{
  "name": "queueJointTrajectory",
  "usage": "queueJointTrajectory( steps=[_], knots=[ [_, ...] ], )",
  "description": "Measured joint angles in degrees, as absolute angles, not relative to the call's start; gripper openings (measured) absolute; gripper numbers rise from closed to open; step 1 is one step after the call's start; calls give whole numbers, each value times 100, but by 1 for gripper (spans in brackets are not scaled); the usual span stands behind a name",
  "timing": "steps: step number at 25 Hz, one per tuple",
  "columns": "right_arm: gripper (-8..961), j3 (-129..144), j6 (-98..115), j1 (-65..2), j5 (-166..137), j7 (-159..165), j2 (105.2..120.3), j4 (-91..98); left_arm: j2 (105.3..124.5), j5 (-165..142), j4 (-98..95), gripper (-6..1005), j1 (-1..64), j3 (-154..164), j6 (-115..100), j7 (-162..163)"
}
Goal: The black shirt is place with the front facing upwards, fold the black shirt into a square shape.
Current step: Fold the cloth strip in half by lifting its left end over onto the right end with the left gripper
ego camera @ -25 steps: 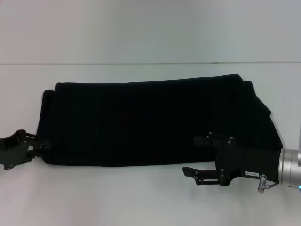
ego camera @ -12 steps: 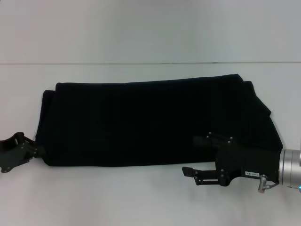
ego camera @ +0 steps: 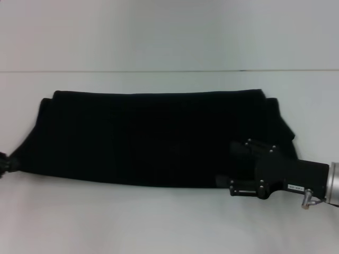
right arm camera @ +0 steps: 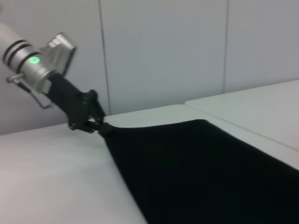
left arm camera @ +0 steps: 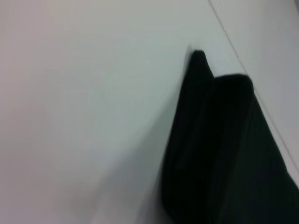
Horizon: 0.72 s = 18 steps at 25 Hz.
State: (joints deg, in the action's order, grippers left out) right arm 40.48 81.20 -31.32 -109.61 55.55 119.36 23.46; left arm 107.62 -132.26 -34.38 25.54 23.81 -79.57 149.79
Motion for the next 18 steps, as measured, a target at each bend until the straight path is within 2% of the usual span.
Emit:
queueJointTrajectory(
  steps=[9, 13, 18],
  knots=[
    [949, 3781, 8202, -2939, -10959, 5555, 11894, 2347, 10477, -13265, -3454, 29, 2343, 1997, -8027, 14883],
    [949, 3734, 8201, -2851, -10960, 5555, 11897, 2346, 10462, -13095, -3454, 30, 2478, 1854, -8317, 14799],
    [950, 3598, 8202, -2717, -10960, 5555, 11900, 2320, 10526, -12486, -3455, 30, 3140, 1780, -8924, 14627]
  ],
)
